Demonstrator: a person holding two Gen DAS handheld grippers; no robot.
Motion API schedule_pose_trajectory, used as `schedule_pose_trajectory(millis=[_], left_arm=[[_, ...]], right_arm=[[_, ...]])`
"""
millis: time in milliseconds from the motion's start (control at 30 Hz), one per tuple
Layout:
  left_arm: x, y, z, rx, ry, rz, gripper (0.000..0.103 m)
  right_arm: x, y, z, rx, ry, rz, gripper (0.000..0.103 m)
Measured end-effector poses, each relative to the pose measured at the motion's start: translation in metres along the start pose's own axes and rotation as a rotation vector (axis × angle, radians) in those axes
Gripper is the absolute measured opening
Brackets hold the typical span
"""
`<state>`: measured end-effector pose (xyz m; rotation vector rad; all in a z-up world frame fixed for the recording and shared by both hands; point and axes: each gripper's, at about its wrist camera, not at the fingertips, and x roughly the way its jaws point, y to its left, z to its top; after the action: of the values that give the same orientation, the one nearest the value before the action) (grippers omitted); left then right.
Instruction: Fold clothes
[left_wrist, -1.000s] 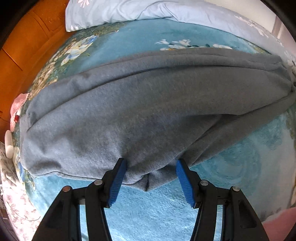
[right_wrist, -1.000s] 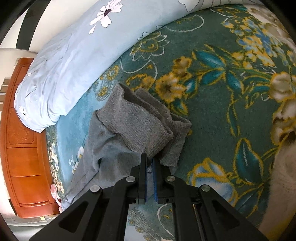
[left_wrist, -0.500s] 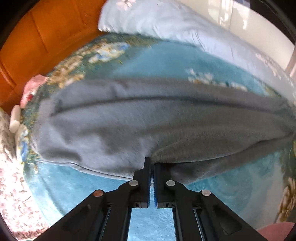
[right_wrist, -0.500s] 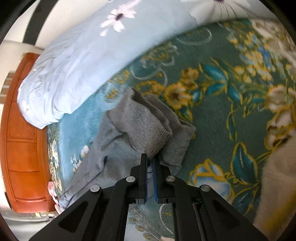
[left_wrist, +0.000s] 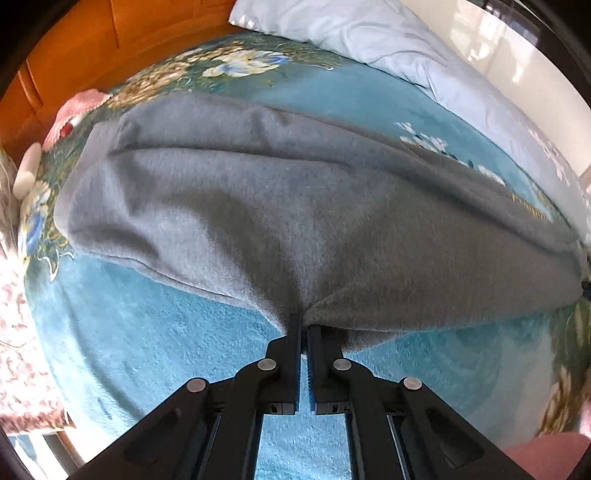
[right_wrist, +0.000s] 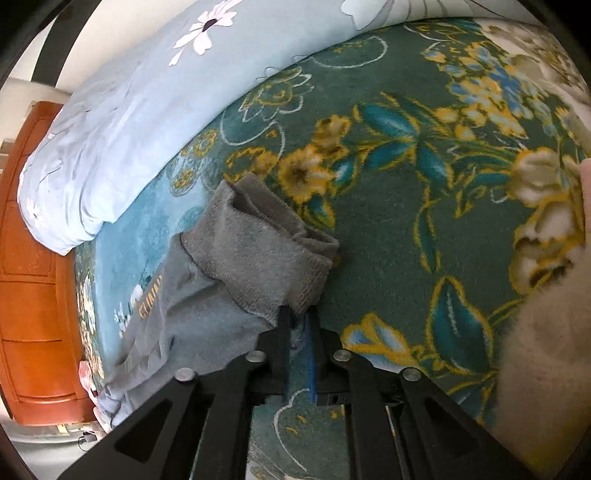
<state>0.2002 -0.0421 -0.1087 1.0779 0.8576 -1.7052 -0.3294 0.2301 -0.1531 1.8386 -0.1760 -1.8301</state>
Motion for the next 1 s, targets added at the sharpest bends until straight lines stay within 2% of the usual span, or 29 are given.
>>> schedule_pose_trajectory(millis=[67, 100, 167, 300, 367, 400, 433, 567, 667, 733, 767, 800, 833, 933, 1000], left_arm=[[0.000, 0.003, 0.002, -0.017, 0.000, -0.017, 0.006], [0.001, 0.004, 0.003, -0.024, 0.001, -0.024, 0.006], [0.003, 0.006, 0.001, -0.040, 0.004, -0.036, 0.006], [0.007, 0.007, -0.003, -0.062, 0.012, -0.049, 0.006], [0.007, 0.005, -0.006, -0.070, 0.011, -0.052, 0.006], [0.007, 0.005, -0.006, -0.072, 0.012, -0.052, 0.006], [0.006, 0.004, -0.006, -0.073, 0.012, -0.054, 0.006], [0.002, 0.000, -0.005, -0.071, 0.013, -0.065, 0.006], [-0.010, -0.007, 0.001, -0.042, -0.010, -0.122, 0.006], [-0.015, -0.013, 0.005, -0.028, -0.012, -0.158, 0.010], [-0.015, -0.015, 0.007, -0.027, -0.004, -0.171, 0.016], [-0.015, -0.017, 0.009, -0.026, 0.005, -0.184, 0.028], [-0.015, -0.020, 0.010, -0.025, 0.013, -0.197, 0.032], [-0.016, -0.024, 0.016, -0.028, 0.035, -0.227, 0.033], [-0.019, -0.022, 0.019, -0.042, 0.032, -0.224, 0.033]], right_arm=[[0.002, -0.002, 0.001, 0.013, -0.009, -0.010, 0.030], [0.004, -0.003, 0.002, 0.019, -0.013, -0.012, 0.033], [0.009, -0.004, 0.004, 0.035, -0.024, 0.003, 0.033], [0.017, -0.009, 0.008, 0.090, -0.065, 0.094, 0.036], [0.018, -0.006, 0.008, 0.087, -0.069, 0.099, 0.028], [0.018, -0.003, 0.008, 0.087, -0.069, 0.106, 0.020], [0.017, -0.001, 0.008, 0.091, -0.067, 0.118, 0.017], [-0.002, 0.015, 0.014, 0.080, -0.087, 0.146, 0.014], [-0.041, 0.023, 0.030, 0.100, -0.135, 0.276, 0.012], [-0.060, 0.026, 0.040, 0.050, -0.168, 0.247, 0.012], [-0.064, 0.025, 0.044, 0.028, -0.179, 0.189, 0.012], [-0.063, 0.022, 0.048, 0.026, -0.177, 0.148, 0.012], [-0.058, 0.016, 0.049, 0.049, -0.158, 0.124, 0.012], [-0.039, 0.006, 0.042, 0.106, -0.094, 0.086, 0.012], [-0.041, 0.009, 0.041, 0.090, -0.105, 0.076, 0.012]])
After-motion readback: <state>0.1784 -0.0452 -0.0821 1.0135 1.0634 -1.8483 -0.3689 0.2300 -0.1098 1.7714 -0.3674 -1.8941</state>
